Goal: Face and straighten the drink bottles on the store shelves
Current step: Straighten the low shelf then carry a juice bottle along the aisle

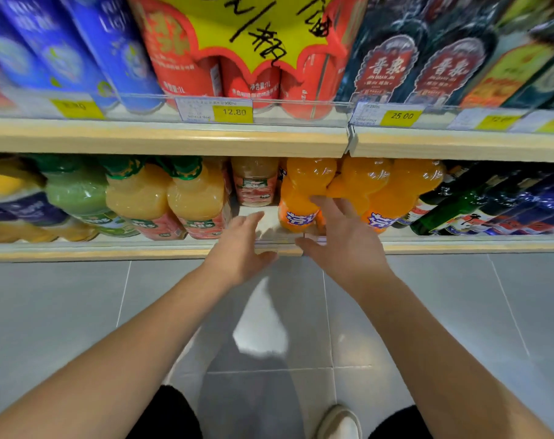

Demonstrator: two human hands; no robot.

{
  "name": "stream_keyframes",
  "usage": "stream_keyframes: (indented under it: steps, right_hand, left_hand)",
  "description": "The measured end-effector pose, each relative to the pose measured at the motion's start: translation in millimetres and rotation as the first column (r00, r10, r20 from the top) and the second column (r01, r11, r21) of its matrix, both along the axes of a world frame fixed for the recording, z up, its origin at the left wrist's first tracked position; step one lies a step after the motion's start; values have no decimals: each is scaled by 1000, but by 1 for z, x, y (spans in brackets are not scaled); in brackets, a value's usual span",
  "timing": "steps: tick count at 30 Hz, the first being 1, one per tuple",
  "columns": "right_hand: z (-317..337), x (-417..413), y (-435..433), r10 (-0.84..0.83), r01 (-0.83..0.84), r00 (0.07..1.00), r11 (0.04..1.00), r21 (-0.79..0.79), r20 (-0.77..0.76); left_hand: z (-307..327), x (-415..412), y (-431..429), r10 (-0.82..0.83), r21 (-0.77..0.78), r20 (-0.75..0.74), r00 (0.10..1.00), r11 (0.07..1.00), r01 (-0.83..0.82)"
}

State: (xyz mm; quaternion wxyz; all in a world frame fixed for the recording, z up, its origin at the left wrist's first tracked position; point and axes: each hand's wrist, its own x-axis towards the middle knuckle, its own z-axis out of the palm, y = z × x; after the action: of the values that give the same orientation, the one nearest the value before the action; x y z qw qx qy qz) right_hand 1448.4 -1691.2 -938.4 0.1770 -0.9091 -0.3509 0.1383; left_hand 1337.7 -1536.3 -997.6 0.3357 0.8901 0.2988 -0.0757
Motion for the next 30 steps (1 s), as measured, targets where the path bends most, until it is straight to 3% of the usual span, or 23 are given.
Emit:
stream_keyframes:
  steps: [7,17,23,30]
  right_hand:
    - [157,-51,-5,276,-263,961,934,-241,23]
    - [421,-113,14,463,-450,883,881,-147,73]
    - [519,-158,39,670,-657,733,742,-133,114]
    - [575,-236,80,812,-820,545,568,-71,210]
  left_hand:
    - [185,-80,6,-101,279,-192,976,948,153]
    - [469,-196,11,56,407,-225,973,912,42]
    - [565,-261,-12,252,491,-211,944,863,-120]
    - [618,-347,-20,494,526,-161,855,775,-349]
